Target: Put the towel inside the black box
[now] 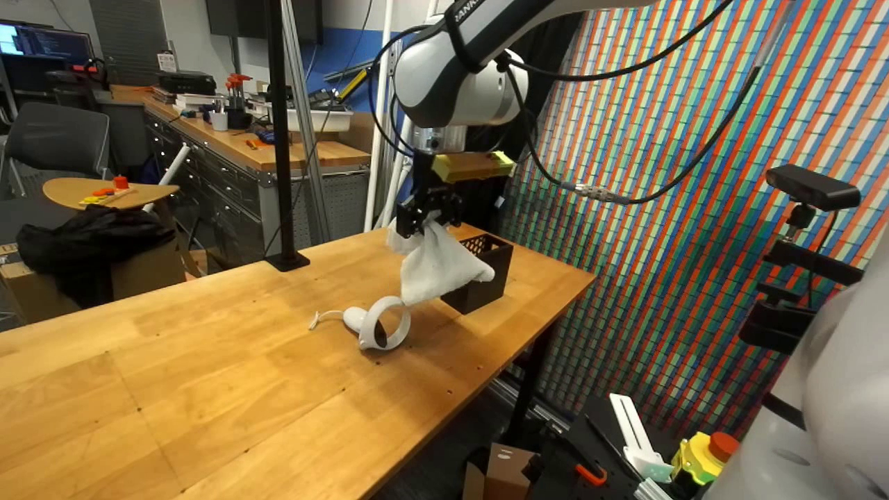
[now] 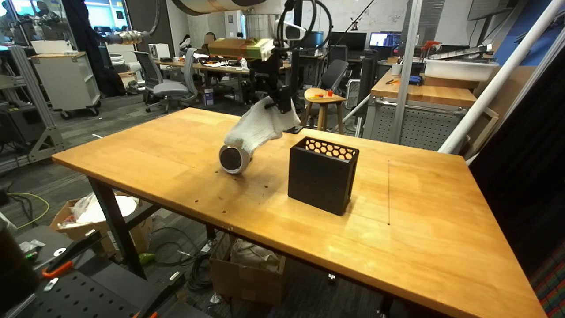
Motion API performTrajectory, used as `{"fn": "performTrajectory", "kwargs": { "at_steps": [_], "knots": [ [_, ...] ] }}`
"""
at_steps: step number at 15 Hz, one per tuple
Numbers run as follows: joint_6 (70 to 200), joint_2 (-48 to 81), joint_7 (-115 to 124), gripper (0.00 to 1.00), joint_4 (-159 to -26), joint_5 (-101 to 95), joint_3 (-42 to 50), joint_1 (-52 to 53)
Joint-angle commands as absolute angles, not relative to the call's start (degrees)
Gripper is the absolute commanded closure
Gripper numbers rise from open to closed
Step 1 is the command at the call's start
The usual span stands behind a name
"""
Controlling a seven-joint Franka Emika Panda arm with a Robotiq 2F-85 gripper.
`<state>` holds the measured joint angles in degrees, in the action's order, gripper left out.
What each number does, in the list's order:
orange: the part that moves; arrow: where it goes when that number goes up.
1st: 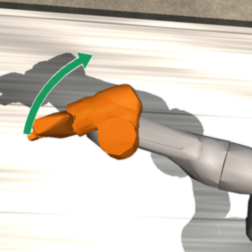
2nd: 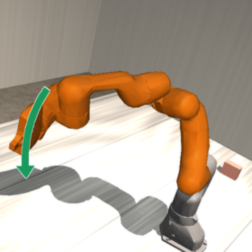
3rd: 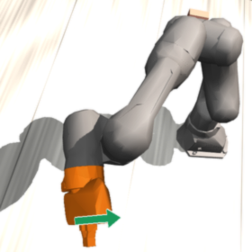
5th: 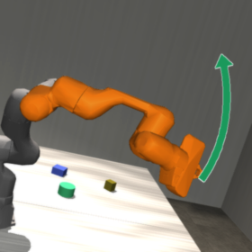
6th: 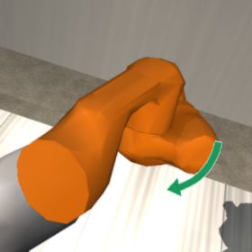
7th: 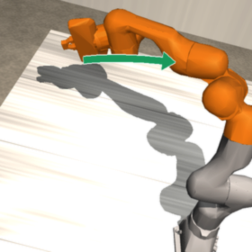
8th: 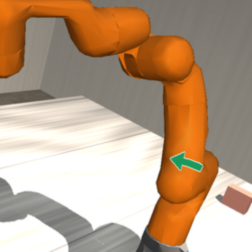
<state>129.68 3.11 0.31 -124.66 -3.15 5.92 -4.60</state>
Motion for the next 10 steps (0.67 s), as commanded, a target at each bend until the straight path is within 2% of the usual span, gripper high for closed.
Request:
{"fn": "performTrajectory", "kwargs": {
  "at_steps": [1,10],
  "knots": [
    [128.8,-0.9,-5.4,0.97,-126.3,-5.1,8.1,-7.5],
    [127.9,0.7,-18.0,0.97,-122.7,-5.1,11.9,-12.1]
  ]
}}
